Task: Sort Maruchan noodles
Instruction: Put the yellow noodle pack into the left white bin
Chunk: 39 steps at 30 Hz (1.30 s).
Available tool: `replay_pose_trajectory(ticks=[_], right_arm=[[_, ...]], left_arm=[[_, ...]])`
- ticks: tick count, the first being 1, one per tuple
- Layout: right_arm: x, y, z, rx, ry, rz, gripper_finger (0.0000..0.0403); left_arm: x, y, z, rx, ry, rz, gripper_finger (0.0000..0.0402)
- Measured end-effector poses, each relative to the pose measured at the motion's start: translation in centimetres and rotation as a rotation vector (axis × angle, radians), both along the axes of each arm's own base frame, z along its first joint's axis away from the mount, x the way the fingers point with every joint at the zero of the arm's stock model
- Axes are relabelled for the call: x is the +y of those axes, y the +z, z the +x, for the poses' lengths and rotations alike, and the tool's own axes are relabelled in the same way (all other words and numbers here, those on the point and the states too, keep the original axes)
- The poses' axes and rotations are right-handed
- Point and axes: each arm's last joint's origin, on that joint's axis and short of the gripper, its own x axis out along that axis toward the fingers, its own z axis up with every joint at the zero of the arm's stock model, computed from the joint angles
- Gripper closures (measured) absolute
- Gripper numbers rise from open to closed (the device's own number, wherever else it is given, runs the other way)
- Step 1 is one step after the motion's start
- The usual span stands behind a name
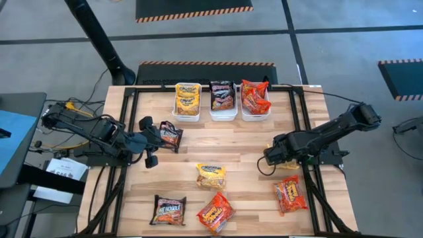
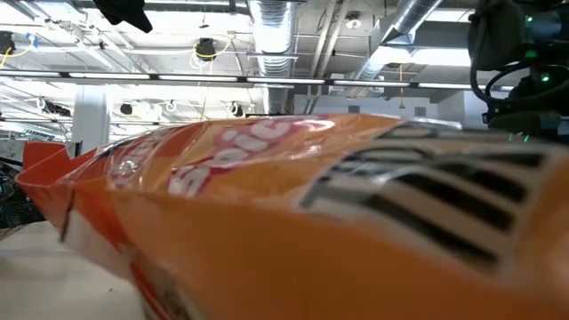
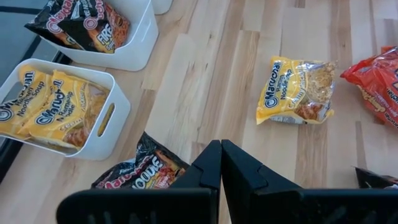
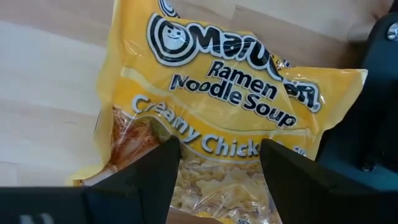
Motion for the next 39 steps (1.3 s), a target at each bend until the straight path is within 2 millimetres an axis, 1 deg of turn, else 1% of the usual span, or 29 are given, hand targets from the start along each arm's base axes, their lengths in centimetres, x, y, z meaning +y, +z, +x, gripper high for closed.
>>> replay_pose_trajectory(ticks=[3,5,7,11,14,15,16,24,27,31,37,39], right_arm=[[0.1,-0.3,0.3,0.007,-0.006,0.002,0.0156],[0.1,-0.3,0.4,0.003,-0.012,0.006,0.0177],[0.1,-0.4,0.5,-0.009,-0.017,0.018,0.0212],[0.2,-0.4,0.7,-0.029,-0.008,0.025,0.0304],[0.2,-0.4,0.8,-0.03,0.042,0.028,0.0369],[0.2,-0.4,0.7,-0.027,0.059,0.029,0.0383],[0.2,-0.3,0.8,-0.026,0.073,0.029,0.0389],[0.3,1.3,1.4,0.007,0.173,-0.02,0.0399],[0.3,1.7,1.8,-0.024,0.207,-0.044,0.0399],[0.6,1.9,1.8,-0.033,0.25,-0.064,0.0399],[1.7,2.4,1.8,-0.057,0.315,-0.075,0.0399],[2.2,2.8,2.0,-0.078,0.339,-0.085,0.04]], left_arm=[[0.0,0.0,0.0,0.004,0.0,0.001,0.0401],[0.0,0.0,0.0,0.006,0.0,0.002,0.0401],[0.0,0.0,-0.1,0.006,0.0,0.002,0.0401],[0.0,0.0,0.0,0.006,0.0,0.002,0.0401],[0.0,0.0,-0.1,0.006,0.0,0.002,0.0402],[0.0,0.0,-0.1,0.007,-0.001,0.001,0.0402],[0.0,0.0,0.0,0.007,-0.003,-0.001,0.0401],[-0.1,-0.3,-0.2,0.031,0.002,-0.075,0.0401],[-0.1,-0.5,-0.5,0.068,0.006,-0.112,0.0389],[0.0,-0.7,-0.7,0.092,0.033,-0.137,0.0352],[0.0,-0.8,-0.7,0.085,0.079,-0.172,0.0272],[0.2,-0.7,-0.7,0.051,0.141,-0.159,0.0246]])
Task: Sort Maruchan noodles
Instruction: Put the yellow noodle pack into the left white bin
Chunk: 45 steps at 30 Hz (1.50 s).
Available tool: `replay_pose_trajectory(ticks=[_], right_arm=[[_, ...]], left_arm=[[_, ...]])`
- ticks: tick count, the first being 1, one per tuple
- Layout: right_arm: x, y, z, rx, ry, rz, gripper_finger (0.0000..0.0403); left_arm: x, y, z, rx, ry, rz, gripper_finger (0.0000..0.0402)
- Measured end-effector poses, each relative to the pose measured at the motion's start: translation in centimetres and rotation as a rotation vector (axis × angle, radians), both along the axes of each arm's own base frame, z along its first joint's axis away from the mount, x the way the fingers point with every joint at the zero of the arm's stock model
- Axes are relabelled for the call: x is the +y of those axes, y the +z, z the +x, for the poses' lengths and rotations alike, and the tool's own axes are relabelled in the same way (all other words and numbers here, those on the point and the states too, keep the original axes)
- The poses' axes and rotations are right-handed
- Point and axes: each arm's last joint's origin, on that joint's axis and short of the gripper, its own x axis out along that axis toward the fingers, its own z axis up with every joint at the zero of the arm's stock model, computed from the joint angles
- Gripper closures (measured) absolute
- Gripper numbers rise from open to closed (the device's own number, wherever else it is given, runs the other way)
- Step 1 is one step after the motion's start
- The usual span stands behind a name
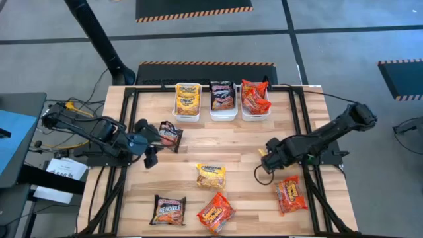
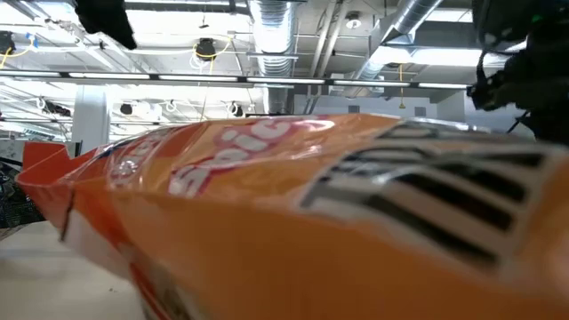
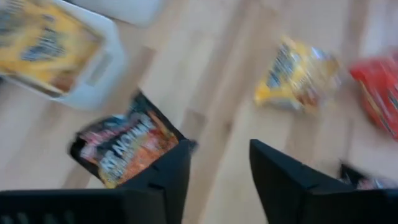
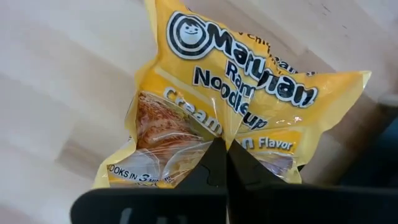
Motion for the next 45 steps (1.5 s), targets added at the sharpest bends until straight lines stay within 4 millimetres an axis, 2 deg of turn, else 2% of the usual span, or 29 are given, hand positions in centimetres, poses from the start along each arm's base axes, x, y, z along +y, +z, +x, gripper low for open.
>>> replay_pose_trajectory(ticks=[5,13,19,24,29,37,43,45], right_arm=[[1.3,1.8,0.7,-0.091,0.07,-0.04,0.04],[2.8,6.5,3.1,-0.293,0.267,-0.201,0.04],[3.4,9.9,6.3,-0.383,0.424,-0.385,0.04],[3.7,11.9,9.3,-0.371,0.545,-0.536,0.0399],[3.8,13.1,12.0,-0.327,0.624,-0.677,0.0399],[2.8,13.5,16.0,-0.261,0.675,-0.838,0.0399],[2.1,13.3,18.4,-0.221,0.712,-0.932,0.0399],[1.9,13.2,18.6,-0.21,0.724,-0.942,0.0398]], left_arm=[[0.4,0.3,0.1,-0.093,0.177,0.008,0.021],[0.0,1.7,1.5,-0.309,0.232,-0.129,0.0211],[0.7,3.0,2.6,-0.463,0.264,-0.158,0.0212],[2.1,3.6,3.1,-0.523,0.306,-0.124,0.0212],[3.2,3.8,3.3,-0.538,0.333,-0.138,0.0212],[3.9,3.7,4.0,-0.543,0.316,-0.182,0.0213],[4.2,3.0,6.1,-0.526,0.277,-0.175,0.0213],[4.3,2.6,6.8,-0.511,0.263,-0.164,0.0213]])
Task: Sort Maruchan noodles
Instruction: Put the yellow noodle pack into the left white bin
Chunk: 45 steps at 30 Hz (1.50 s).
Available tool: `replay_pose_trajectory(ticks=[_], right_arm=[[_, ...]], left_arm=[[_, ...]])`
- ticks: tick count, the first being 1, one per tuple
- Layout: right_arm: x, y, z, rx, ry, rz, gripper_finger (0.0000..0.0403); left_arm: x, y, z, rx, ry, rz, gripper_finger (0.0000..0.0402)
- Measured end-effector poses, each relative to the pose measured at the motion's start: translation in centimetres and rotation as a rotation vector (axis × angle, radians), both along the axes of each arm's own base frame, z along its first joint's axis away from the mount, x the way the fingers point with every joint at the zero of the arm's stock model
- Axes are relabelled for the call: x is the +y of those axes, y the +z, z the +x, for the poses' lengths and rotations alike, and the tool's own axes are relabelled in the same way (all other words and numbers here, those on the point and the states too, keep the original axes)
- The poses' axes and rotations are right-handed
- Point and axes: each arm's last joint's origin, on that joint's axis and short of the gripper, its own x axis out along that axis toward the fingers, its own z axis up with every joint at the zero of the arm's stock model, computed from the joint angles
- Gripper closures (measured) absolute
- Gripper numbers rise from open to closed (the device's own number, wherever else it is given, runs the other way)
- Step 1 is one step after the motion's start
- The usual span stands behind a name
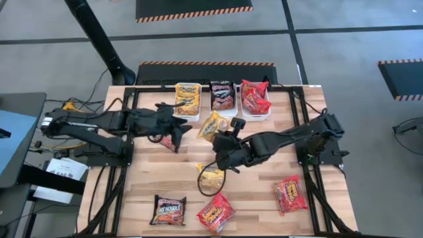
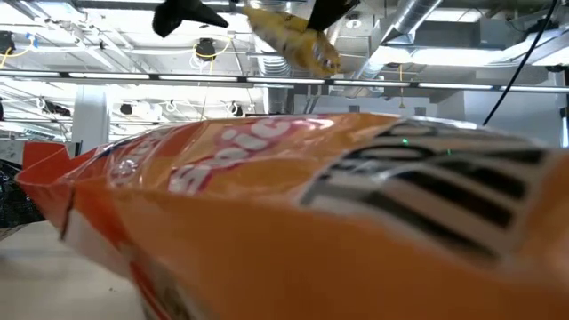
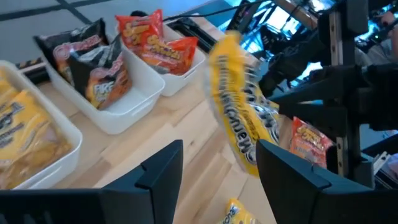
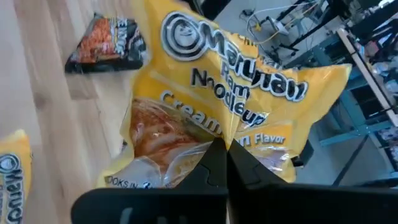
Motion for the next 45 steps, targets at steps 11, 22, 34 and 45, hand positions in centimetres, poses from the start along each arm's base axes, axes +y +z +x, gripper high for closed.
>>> replay_pose_trajectory(ticks=[11,22,34,45], right_arm=[[-0.4,0.2,0.9,-0.022,0.016,-0.032,0.0399],[-0.5,0.1,0.9,-0.006,0.017,-0.033,0.0399],[-0.4,0.1,0.9,-0.011,0.02,-0.03,0.0399],[0.2,0.4,1.1,-0.026,0.054,-0.05,0.0399]], left_arm=[[1.2,-1.2,2.1,0.019,-0.021,-0.026,0.0213],[1.3,-1.2,3.0,-0.028,-0.06,-0.042,0.0212],[1.0,-1.1,3.2,-0.049,-0.153,-0.1,0.0212],[0.9,-2.9,4.9,0.018,-0.19,-0.143,0.0212]])
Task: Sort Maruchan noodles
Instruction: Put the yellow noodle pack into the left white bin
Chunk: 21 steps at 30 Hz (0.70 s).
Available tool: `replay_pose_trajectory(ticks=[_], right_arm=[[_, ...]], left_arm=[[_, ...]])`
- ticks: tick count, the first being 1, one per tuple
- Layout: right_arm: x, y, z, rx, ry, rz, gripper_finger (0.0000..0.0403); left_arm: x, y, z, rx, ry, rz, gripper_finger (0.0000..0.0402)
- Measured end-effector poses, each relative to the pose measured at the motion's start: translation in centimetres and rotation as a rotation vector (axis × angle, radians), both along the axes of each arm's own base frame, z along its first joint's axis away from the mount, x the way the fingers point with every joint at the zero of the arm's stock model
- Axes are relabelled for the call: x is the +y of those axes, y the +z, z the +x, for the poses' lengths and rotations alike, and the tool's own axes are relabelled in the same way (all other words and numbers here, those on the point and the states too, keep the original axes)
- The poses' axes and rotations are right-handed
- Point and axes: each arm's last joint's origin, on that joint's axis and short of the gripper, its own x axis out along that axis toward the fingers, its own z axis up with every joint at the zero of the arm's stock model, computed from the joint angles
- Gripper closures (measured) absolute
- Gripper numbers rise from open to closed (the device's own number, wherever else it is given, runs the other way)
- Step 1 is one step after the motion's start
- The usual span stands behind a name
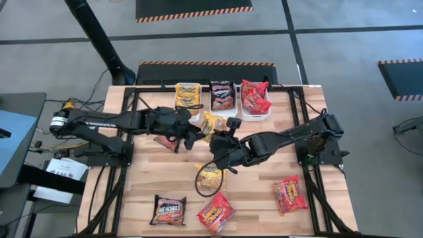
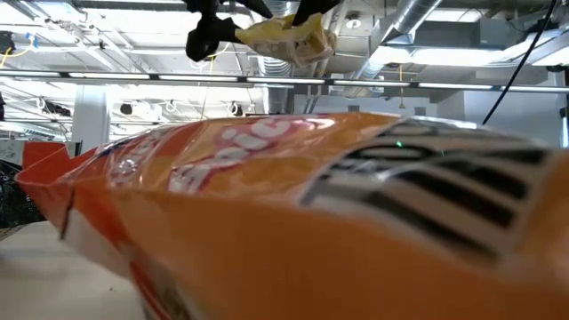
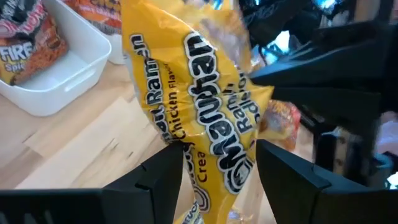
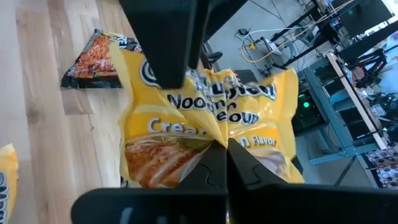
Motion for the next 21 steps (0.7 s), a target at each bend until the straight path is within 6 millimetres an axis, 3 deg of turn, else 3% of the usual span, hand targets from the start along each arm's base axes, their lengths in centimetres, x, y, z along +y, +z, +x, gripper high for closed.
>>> replay_pose_trajectory(ticks=[8,21], right_arm=[[-0.03,0.06,0.01,-0.006,-0.003,0.0,0.0399],[0.08,0.4,0.35,-0.067,-0.005,0.021,0.0399]], left_arm=[[0.01,-0.39,0.41,0.019,-0.033,0.069,0.0236],[0.25,-0.84,0.9,0.039,-0.058,0.157,0.0376]])
